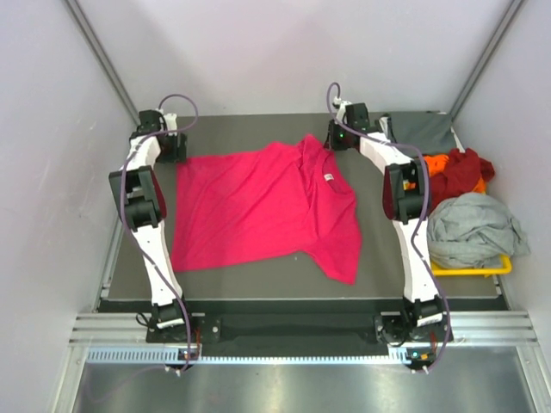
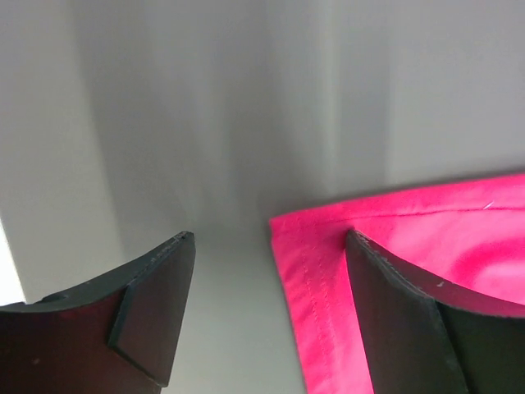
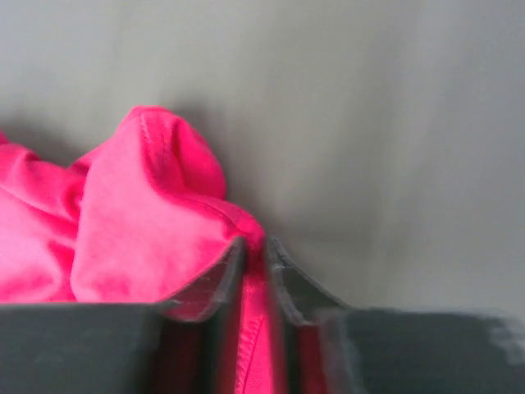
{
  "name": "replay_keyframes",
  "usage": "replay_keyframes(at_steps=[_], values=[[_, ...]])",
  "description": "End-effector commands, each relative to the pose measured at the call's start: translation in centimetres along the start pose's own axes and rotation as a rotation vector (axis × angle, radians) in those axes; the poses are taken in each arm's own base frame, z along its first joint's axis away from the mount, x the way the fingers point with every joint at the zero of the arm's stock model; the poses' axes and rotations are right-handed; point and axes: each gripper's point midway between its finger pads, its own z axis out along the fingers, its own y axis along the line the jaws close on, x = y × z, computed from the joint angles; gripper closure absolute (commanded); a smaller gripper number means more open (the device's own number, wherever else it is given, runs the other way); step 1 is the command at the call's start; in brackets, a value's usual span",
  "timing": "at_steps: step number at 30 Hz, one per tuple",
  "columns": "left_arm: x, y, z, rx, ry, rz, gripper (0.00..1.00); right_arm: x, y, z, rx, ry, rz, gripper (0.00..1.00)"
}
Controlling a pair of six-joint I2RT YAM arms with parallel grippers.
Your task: Fold and stack the t-shirts
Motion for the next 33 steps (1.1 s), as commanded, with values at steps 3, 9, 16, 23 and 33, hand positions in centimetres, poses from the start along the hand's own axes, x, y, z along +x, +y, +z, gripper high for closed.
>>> replay_keyframes(at_steps=[3,9,16,23,33], values=[[0.7,-1.7,2.8,0.079,0.012,-0.05,0.36,-1.8,0.4,-1.2,-0.064,-0.078,0.04,1.0],[2.7,-5.1,2.5,0.252,0.056,-0.05,0.72,-2.4,-2.9,-5.0,-0.027,-0.157,0.167,1.0],[0.6,-4.6,2.1,0.204,-0.001,-0.056,1.0,-0.1,-8.2,-9.0,0.117,-0.191,0.299,1.0],[-4.3,-4.0,0.6,0.146,-0.138,-0.041,1.0,1.1,-9.4,-10.8,0.181,-0.176,0.33,1.0],[-9.4,-3.8,0.4,0.098,-0.255,-0.014,1.0,-1.6,-8.9,-11.4,0.185,-0.191,0.306,1.0]])
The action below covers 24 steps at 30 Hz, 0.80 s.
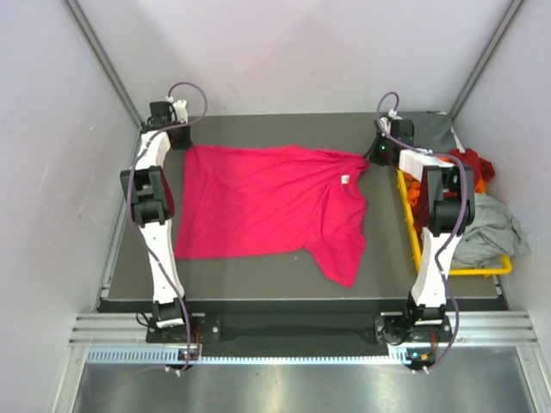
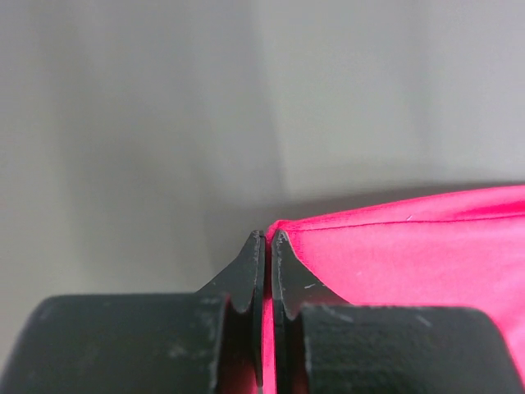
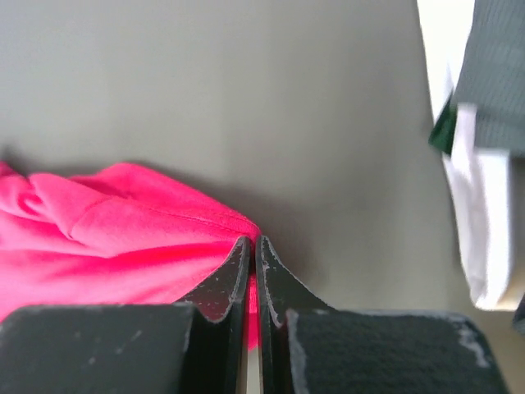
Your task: Fold and stack the t-shirts
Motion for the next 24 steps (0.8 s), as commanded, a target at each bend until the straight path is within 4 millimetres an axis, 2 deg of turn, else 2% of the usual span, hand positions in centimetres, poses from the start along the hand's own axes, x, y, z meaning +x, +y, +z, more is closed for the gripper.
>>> replay_keyframes(at_steps=[1,4,5,6,7,8,9,10,11,12,13,14,15,16,17,18,19,20,21,23,24], values=[[-4.4,0.5,-0.9,-0.051,-0.116,0.031,1.0,-5.9,2.6,-2.0,-0.019,-0.127,-0.05,1.0],[-5.6,0.4,-1.5,-0.055,-0.141,0.061,0.99,-7.3,2.2,-2.9,0.032,-0.162,-0.047,0.98],[-5.9,0.3,-1.7,-0.052,-0.143,0.075,0.91,-7.5,2.0,-3.1,0.046,-0.165,-0.05,0.76],[-5.6,0.0,-1.8,-0.045,-0.126,0.085,0.56,-7.5,2.0,-3.6,0.059,-0.157,-0.054,0.63],[-5.3,-0.2,-2.0,-0.037,-0.112,0.115,0.43,-7.7,2.2,-4.0,0.061,-0.155,-0.062,0.54],[-5.3,-0.5,-2.7,-0.034,-0.105,0.128,0.37,-7.6,2.4,-4.5,0.063,-0.149,-0.076,0.41],[-4.9,-0.7,-3.3,-0.026,-0.09,0.132,0.35,-7.8,3.0,-5.8,0.065,-0.149,-0.091,0.37],[-4.8,-0.9,-3.9,-0.022,-0.084,0.158,0.32,-7.3,2.8,-6.4,0.094,-0.144,-0.105,0.34],[-4.4,-1.5,-5.6,-0.015,-0.078,0.17,0.31,-7.2,2.8,-7.2,0.11,-0.148,-0.129,0.31],[-4.5,-1.7,-6.6,-0.015,-0.09,0.189,0.31,-7.9,3.9,-9.4,0.123,-0.186,-0.149,0.3],[-4.1,-2.2,-7.5,0.002,-0.091,0.222,0.31,-6.5,3.5,-10.2,0.14,-0.164,-0.159,0.29],[-2.9,-3.0,-9.7,0.019,-0.077,0.24,0.31,-5.8,4.0,-11.2,0.135,-0.158,-0.166,0.27],[-2.1,-3.8,-10.8,0.044,-0.071,0.266,0.32,-6.0,5.2,-13.8,0.139,-0.189,-0.179,0.27],[-0.9,-4.7,-11.9,0.092,-0.053,0.326,0.33,-3.4,4.3,-14.3,0.167,-0.146,-0.182,0.25],[1.6,-5.6,-13.9,0.115,-0.02,0.347,0.34,-1.8,4.9,-15.2,0.16,-0.123,-0.189,0.23],[3.1,-6.0,-14.8,0.135,0.003,0.411,0.34,0.6,4.6,-16.9,0.161,-0.101,-0.185,0.23],[3.9,-6.7,-17.1,0.149,0.008,0.444,0.35,2.0,4.6,-17.7,0.155,-0.087,-0.154,0.24],[7.9,-7.1,-17.4,0.18,0.086,0.448,0.35,2.9,5.5,-19.5,0.131,-0.098,-0.147,0.25],[9.4,-7.2,-18.1,0.192,0.113,0.502,0.36,5.9,4.5,-19.6,0.147,-0.044,-0.137,0.27],[13.4,-7.8,-20.2,0.219,0.197,0.526,0.38,8.5,5.3,-21.4,0.127,-0.012,-0.131,0.29],[14.7,-8.0,-20.9,0.231,0.221,0.544,0.38,10.9,4.5,-21.6,0.148,0.036,-0.133,0.29]])
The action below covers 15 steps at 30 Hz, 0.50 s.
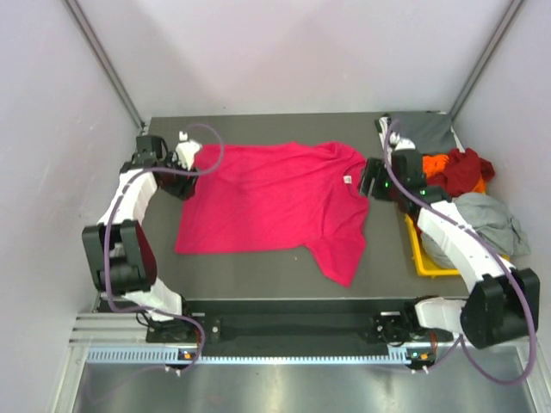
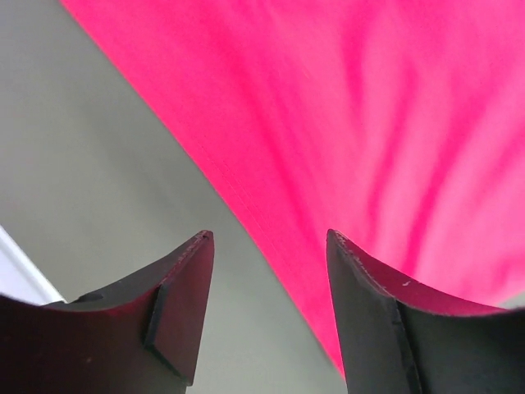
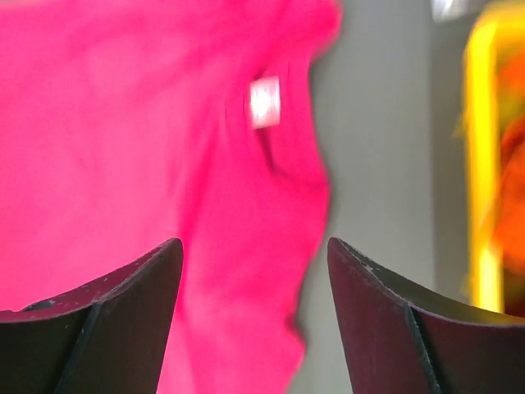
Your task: Fold and stack the t-shirts
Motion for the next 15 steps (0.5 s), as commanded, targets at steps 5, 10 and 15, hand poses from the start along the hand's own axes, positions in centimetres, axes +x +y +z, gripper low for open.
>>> replay_keyframes(at_steps=[5,10,15], values=[[11.4,-8.7,-4.0,0.231,0.2,0.288,0.19,13.4,0.2,-5.1,0.03,0.25,0.064,0.3],[14.6,-11.2,-4.8,0.196,0.204,0.473,0.16,19.2,0.0,-6.6,0.023,0.321,0.146,0.38],[14.6,-9.8,-3.0,0.091,0.189,0.495,0.17,22.9,1.3,-6.1,-0.042,0.378,0.175,0.42]])
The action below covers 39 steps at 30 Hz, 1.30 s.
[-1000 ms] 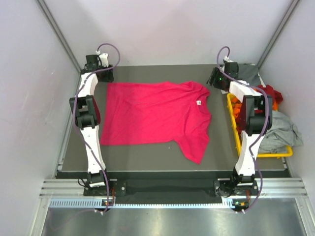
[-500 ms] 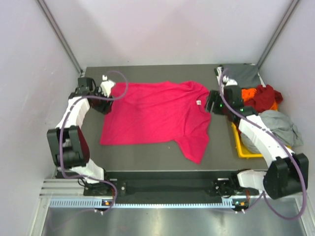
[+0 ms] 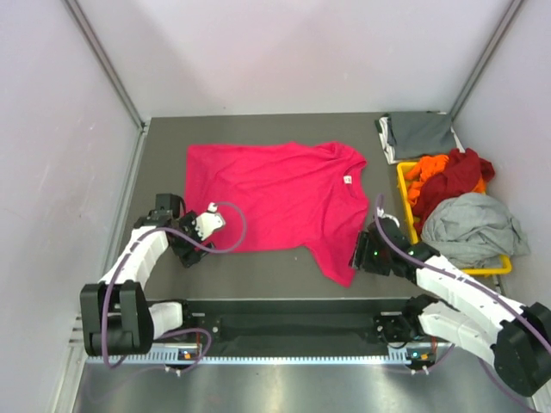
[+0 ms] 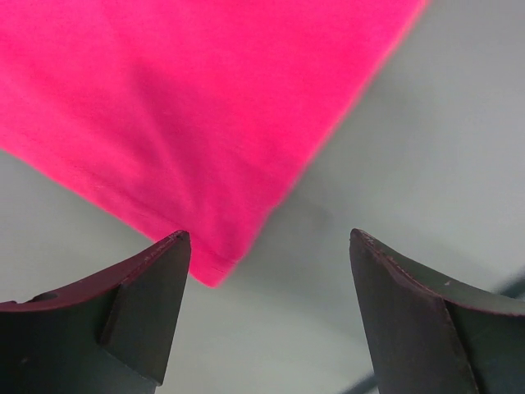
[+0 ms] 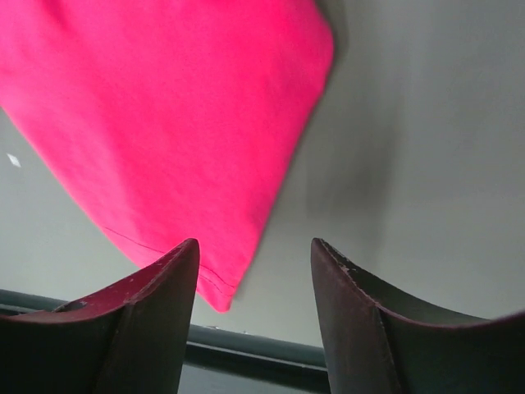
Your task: Fold and stack the t-shirts
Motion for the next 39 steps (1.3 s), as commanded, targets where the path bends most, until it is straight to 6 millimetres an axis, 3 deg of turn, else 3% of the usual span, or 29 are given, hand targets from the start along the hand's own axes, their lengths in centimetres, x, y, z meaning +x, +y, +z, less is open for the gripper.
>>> replay_keyframes(at_steps=[1,6,8,11,12,13,14,16,18,22,27,28,30,31,32,34,36,37,39], values=[[-0.5,3.3,1.2,-0.129,-0.012,0.067,0.18,0.7,1.5,0.9,-0.053,-0.005,0.077,0.44],[0.1,4.0,3.3,-0.127,0.018,0.047,0.2,1.9,1.7,1.7,-0.075,0.018,0.085,0.5],[-0.2,3.9,3.9,-0.124,0.012,0.045,0.21,2.3,2.7,2.4,-0.133,0.035,0.095,0.58],[-0.3,3.6,4.7,-0.109,0.007,0.035,0.27,2.3,3.7,3.1,-0.177,0.041,0.114,0.79],[-0.1,3.4,5.1,-0.102,0.014,0.024,0.32,2.0,3.6,3.2,-0.168,0.031,0.111,0.91],[0.1,3.4,5.3,-0.1,0.019,0.016,0.4,1.9,3.2,3.1,-0.147,0.026,0.106,0.97],[0.2,3.4,5.5,-0.096,0.026,0.005,0.59,1.2,3.0,2.9,-0.133,-0.004,0.101,1.0],[0.2,3.3,5.5,-0.091,0.029,-0.001,0.74,0.3,3.0,2.1,-0.145,-0.036,0.108,1.0],[0.4,2.9,5.2,-0.077,0.041,-0.026,0.99,-0.2,3.1,1.6,-0.158,-0.058,0.108,1.0],[0.8,3.8,4.0,-0.127,0.084,-0.059,1.0,-1.8,2.7,0.5,-0.156,-0.104,0.098,1.0],[-1.4,6.7,2.1,-0.192,0.052,-0.079,1.0,-7.6,4.0,-0.5,-0.185,-0.206,-0.005,1.0],[-1.9,6.6,2.0,-0.169,0.043,-0.086,1.0,-8.8,3.2,0.1,-0.149,-0.205,-0.004,1.0],[-3.2,7.8,2.0,-0.163,0.028,-0.097,1.0,-12.4,4.0,-0.5,-0.164,-0.275,-0.056,1.0],[-3.5,8.3,2.2,-0.158,0.024,-0.097,1.0,-13.5,3.3,0.5,-0.145,-0.269,-0.053,1.0],[-3.4,8.4,3.0,-0.134,0.042,-0.111,1.0,-15.5,4.2,0.1,-0.17,-0.299,-0.097,1.0],[-4.3,9.6,3.2,-0.13,0.04,-0.123,1.0,-18.0,4.4,1.5,-0.17,-0.29,-0.111,1.0],[-4.8,10.7,4.0,-0.114,0.053,-0.131,1.0,-19.0,3.8,3.6,-0.151,-0.247,-0.143,1.0],[-5.0,11.0,4.2,-0.107,0.055,-0.129,1.0,-20.8,4.4,3.5,-0.156,-0.27,-0.154,1.0],[-5.5,12.4,4.7,-0.116,0.063,-0.136,1.0,-21.9,3.8,5.2,-0.133,-0.246,-0.178,1.0]])
